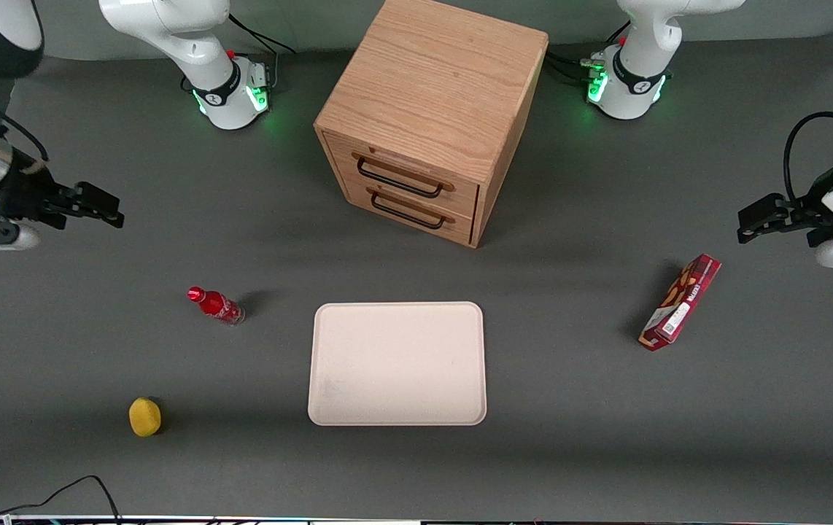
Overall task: Place coke bottle on tray
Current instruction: 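Move the right gripper down to the red bottle lying on the table, then close the right gripper around the red bottle, then lift the red bottle and carry it onto the cream tray's edge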
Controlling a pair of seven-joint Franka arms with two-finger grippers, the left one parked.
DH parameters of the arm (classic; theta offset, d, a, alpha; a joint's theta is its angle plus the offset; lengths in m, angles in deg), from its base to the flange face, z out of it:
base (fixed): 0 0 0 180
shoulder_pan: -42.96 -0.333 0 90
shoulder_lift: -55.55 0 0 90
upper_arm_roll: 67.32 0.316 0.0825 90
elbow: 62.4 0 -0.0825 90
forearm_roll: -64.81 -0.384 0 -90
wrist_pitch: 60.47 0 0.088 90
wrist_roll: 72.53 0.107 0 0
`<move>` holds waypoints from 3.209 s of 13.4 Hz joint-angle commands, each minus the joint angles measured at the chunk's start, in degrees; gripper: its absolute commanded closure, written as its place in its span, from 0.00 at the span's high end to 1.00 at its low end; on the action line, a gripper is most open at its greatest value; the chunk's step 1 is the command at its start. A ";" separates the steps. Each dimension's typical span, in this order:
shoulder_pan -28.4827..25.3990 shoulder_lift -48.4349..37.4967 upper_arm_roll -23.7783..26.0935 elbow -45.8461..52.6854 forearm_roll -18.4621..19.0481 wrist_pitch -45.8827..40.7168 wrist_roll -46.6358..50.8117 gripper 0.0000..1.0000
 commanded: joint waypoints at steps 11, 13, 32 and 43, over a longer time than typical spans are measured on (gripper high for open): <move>0.26 8.39 2.13 -26.13 -0.81 44.29 -1.83 0.97; 0.26 8.74 2.48 -26.13 -0.38 44.56 -1.74 0.83; -1.92 17.41 2.66 34.03 -0.20 -19.24 5.71 0.00; -22.77 49.43 -6.13 47.35 -0.29 15.02 25.05 0.00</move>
